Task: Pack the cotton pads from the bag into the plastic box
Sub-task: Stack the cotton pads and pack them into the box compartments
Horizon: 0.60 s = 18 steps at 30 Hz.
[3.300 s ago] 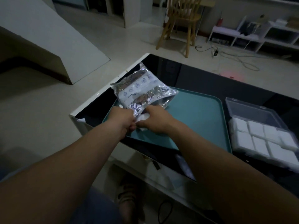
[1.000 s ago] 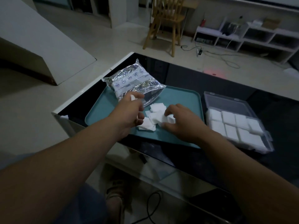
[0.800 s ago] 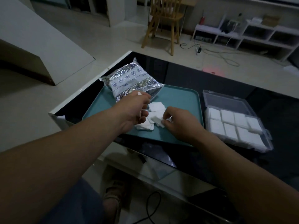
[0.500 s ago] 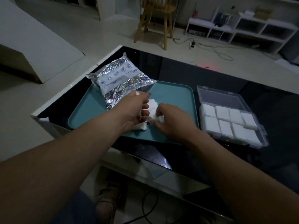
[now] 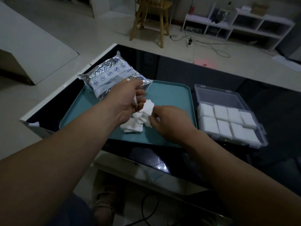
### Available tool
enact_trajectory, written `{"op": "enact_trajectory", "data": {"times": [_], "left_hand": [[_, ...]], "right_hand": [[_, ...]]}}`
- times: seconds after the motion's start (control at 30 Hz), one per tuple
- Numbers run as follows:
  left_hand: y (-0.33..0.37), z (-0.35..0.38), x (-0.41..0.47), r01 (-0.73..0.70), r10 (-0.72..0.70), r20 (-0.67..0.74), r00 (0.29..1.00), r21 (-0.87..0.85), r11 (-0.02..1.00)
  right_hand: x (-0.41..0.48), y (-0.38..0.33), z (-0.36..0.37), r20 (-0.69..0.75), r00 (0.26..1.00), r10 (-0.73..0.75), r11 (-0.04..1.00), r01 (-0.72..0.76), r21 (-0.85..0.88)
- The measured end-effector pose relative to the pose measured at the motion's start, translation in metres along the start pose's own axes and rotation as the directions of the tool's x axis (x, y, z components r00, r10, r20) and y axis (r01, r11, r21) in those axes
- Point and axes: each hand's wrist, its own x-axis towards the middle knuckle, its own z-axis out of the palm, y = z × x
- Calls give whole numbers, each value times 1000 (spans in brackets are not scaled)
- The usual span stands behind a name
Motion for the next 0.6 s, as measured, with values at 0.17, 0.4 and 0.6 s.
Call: {"op": "enact_trajectory", "data": {"times": [0.17, 0.4, 0.6], "left_hand": [[1, 1, -6, -6, 6, -22, 1000, -3, 1000], [-6, 11, -8, -59, 58, 10, 998, 47, 997], [-33, 49, -17, -108, 90, 184, 979, 90, 990]], "right_hand": [[-2, 4, -6, 36, 997, 70, 994, -72, 76], [-3, 7, -14, -179, 975, 129, 990, -118, 73], [-15, 20, -43, -322, 868, 377, 911, -285, 300]]}}
